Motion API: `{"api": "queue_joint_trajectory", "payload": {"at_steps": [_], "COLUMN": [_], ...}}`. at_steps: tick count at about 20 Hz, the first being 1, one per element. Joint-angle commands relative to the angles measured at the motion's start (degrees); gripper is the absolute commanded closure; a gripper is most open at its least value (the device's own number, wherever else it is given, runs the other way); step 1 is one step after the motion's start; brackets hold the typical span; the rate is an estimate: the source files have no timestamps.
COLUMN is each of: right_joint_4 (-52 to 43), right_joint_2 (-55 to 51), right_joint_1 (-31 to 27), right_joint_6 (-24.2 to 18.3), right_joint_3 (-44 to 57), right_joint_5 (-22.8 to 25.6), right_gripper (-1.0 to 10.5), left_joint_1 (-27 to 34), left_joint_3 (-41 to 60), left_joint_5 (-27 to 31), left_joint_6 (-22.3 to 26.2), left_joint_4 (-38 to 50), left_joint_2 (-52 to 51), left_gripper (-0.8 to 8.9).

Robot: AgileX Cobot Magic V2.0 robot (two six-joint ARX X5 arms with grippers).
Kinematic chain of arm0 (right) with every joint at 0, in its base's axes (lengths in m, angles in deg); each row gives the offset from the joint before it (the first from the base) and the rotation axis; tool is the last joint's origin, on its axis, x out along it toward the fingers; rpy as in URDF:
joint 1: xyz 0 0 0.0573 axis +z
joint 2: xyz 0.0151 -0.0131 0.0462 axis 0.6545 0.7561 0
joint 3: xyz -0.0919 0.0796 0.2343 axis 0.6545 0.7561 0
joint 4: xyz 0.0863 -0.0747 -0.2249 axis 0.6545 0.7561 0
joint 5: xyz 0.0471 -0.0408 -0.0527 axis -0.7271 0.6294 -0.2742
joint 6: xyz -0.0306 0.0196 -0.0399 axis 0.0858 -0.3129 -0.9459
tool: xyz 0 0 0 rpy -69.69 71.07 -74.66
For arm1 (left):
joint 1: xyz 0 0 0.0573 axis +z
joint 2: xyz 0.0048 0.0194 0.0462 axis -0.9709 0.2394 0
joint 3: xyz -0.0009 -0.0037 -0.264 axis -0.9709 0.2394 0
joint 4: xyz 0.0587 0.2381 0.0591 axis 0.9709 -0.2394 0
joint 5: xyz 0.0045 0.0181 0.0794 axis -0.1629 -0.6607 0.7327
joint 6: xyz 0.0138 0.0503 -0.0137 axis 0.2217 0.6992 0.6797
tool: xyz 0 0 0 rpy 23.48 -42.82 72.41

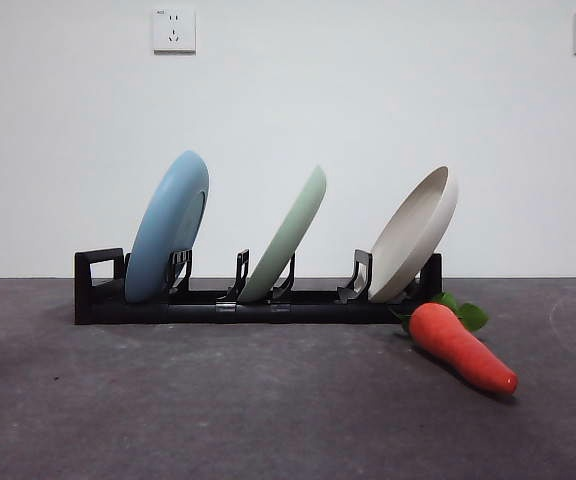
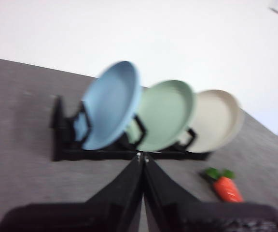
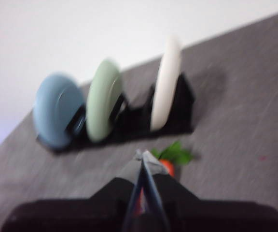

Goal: Take the green plate from the plate rack,put the plate on the table,take the carrot from the table,put the carrot in the plate

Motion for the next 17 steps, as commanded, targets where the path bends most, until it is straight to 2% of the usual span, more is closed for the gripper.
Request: {"api": "queue_joint_trajectory", "payload": {"at_steps": [1,4,9,13,15,17], "right_joint_4": [8.1,18.2,32.6,42.1,45.4,45.0], "right_joint_2": [5.3,11.3,20.0,25.4,27.2,27.7], "right_joint_1": [0.1,0.1,0.2,0.2,0.2,0.2], "right_joint_6": [-7.4,-13.0,-20.2,-25.5,-27.0,-26.8], "right_joint_3": [-7.2,-14.8,-25.3,-30.9,-31.8,-31.8], "right_joint_5": [-4.1,-6.2,-6.1,-6.1,-6.1,-6.1], "right_gripper": [9.6,9.6,9.6,9.6,9.6,9.3], "left_joint_1": [0.1,0.1,0.1,0.1,0.1,0.0], "left_joint_3": [-4.5,-9.2,-16.0,-21.1,-23.4,-24.3], "left_joint_5": [-5.0,-9.7,-15.3,-18.8,-18.7,-18.4], "left_joint_6": [0.8,3.2,7.2,12.3,14.7,14.9], "left_joint_4": [-2.8,-7.1,-16.7,-25.7,-30.2,-31.5], "left_joint_2": [3.7,7.6,12.6,15.7,16.9,17.2], "left_gripper": [8.2,8.2,8.2,8.2,8.2,7.9]}}
